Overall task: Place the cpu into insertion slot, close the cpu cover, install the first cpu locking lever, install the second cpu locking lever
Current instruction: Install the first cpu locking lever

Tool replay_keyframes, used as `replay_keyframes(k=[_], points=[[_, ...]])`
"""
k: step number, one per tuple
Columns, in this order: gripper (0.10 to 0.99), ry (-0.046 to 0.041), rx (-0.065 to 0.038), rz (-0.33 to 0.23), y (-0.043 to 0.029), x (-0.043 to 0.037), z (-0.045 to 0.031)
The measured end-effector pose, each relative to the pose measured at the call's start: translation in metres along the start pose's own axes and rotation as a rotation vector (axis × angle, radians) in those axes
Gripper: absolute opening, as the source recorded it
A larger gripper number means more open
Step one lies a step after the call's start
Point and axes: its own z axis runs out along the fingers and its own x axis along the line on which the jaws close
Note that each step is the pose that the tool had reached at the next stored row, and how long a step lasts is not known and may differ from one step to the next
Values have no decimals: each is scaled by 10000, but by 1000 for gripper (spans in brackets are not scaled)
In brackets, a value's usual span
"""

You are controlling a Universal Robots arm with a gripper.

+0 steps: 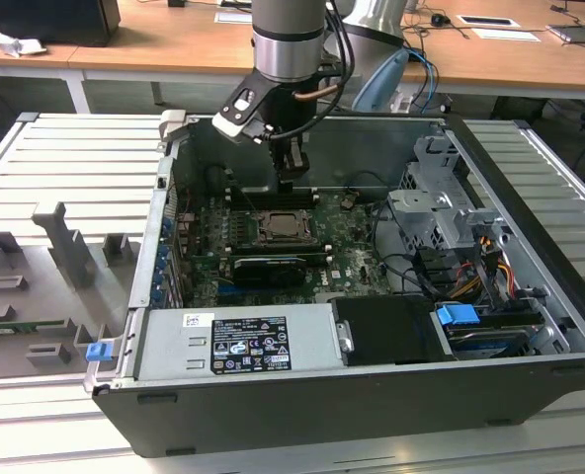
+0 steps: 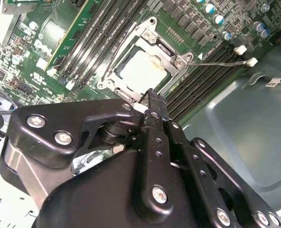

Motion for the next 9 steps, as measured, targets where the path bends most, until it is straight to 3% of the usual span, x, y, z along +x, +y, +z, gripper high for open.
replay_keyframes(k=[9], points=[[106, 42, 5, -1052, 0, 0, 0]])
